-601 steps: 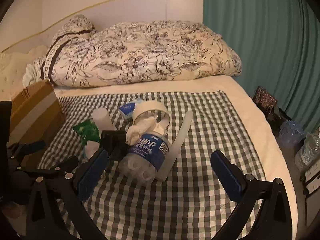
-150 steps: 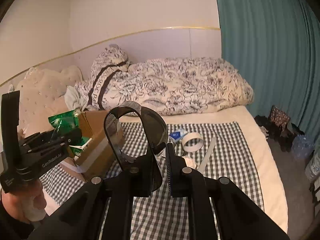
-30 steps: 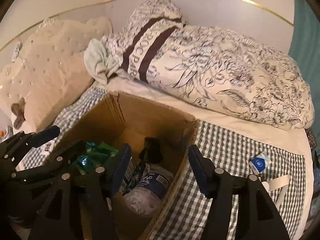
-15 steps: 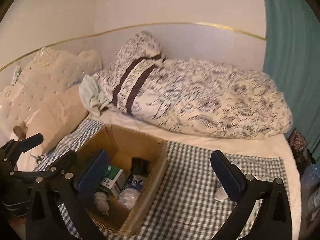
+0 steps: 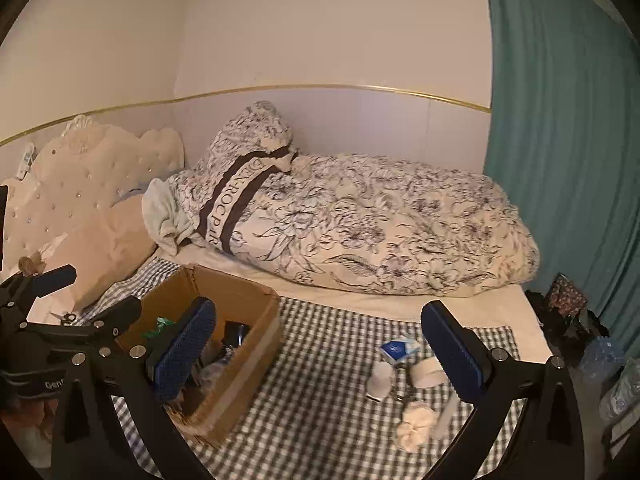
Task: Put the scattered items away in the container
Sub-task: 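Withdraw both grippers from the box toward the white cup and lace cloth, then grasp the white cup with the left gripper while the right gripper grasps the lace cloth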
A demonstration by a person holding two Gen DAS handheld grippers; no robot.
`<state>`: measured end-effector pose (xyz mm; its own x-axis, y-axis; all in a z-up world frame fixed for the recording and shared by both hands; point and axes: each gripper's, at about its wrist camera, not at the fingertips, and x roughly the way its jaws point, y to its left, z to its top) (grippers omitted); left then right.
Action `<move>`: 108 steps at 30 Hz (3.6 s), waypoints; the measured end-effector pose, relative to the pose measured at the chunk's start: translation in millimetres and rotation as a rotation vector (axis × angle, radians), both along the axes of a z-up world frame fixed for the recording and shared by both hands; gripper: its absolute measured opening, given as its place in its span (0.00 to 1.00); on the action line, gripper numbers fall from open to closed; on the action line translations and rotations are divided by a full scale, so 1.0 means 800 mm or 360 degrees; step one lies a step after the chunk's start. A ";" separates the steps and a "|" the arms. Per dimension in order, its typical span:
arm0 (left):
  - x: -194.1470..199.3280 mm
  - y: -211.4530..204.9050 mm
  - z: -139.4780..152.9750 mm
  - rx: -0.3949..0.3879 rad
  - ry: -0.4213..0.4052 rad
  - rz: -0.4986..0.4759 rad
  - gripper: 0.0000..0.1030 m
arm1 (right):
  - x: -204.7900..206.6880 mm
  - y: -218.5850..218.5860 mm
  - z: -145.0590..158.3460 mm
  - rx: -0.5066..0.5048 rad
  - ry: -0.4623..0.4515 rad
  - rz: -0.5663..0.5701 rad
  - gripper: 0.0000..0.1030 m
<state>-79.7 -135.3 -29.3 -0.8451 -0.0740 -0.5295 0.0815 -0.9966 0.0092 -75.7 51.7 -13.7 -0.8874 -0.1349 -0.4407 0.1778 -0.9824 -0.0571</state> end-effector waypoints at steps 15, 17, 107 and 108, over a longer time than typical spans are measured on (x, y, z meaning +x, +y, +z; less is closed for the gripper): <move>0.022 0.074 -0.009 -0.0024 -0.0024 -0.0116 1.00 | 0.065 0.114 0.012 -0.0015 0.0070 -0.0178 1.00; 0.022 0.086 -0.011 -0.0032 -0.0025 -0.0136 1.00 | 0.070 0.132 0.010 -0.0021 0.0064 -0.0215 1.00; -0.247 0.298 -0.363 0.0040 -0.0596 -0.0776 0.43 | -0.155 0.216 -0.367 -0.0123 -0.0825 -0.0078 0.64; -0.247 0.298 -0.363 0.0039 -0.0596 -0.0780 0.43 | -0.156 0.216 -0.368 -0.0120 -0.0826 -0.0082 0.64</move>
